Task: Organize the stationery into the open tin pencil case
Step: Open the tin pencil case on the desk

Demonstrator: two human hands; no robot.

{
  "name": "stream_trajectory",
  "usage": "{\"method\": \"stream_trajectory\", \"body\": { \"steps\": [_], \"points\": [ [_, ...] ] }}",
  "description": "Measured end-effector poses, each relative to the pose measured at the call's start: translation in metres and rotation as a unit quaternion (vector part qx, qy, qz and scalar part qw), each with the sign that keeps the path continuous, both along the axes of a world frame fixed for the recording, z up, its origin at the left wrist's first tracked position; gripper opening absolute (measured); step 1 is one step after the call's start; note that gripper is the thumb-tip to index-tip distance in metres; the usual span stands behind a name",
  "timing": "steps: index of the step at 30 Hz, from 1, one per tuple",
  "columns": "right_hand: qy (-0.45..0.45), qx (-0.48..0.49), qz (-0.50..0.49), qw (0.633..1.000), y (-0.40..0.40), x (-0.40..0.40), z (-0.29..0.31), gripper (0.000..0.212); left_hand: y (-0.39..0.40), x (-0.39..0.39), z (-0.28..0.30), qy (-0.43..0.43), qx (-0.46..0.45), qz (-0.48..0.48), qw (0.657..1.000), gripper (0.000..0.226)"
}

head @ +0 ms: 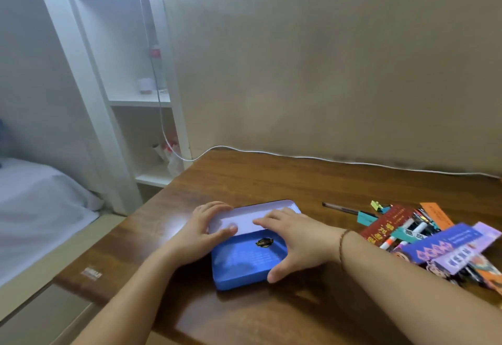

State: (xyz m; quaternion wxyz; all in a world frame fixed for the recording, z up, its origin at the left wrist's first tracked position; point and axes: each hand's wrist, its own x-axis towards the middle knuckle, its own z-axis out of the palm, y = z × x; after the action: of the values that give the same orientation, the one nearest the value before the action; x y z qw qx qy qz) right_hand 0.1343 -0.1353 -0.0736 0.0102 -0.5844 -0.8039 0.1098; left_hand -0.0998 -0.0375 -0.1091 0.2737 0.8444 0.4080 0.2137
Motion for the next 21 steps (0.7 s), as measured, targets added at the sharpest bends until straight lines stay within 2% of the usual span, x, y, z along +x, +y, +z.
{"method": "stream_trajectory", "body": {
  "steps": [3,7,12,17,21],
  "points": [
    [-0.017,-0.035,-0.003,0.999,0.008,-0.001,0.002,0.110,-0.023,-0.019,-0.003,0.023,-0.060,-0.077,0.995,0.086],
    [-0.048,-0.081,0.005,0.996,0.017,-0.006,0.011,0.112,-0.038,-0.027,-0.012,0.015,-0.044,-0.055,0.997,0.103],
    [-0.073,-0.098,0.018,0.992,0.023,-0.010,0.016,0.111,-0.041,-0.025,-0.014,0.029,-0.013,-0.039,0.999,0.105],
    [-0.045,-0.081,0.010,0.996,0.024,-0.011,0.014,0.095,-0.045,-0.023,-0.012,0.067,0.044,-0.046,0.996,0.115],
    [-0.080,-0.100,0.012,0.992,0.032,-0.014,0.017,0.096,-0.046,-0.021,-0.011,0.072,0.060,-0.043,0.995,0.116]
  ]
}}
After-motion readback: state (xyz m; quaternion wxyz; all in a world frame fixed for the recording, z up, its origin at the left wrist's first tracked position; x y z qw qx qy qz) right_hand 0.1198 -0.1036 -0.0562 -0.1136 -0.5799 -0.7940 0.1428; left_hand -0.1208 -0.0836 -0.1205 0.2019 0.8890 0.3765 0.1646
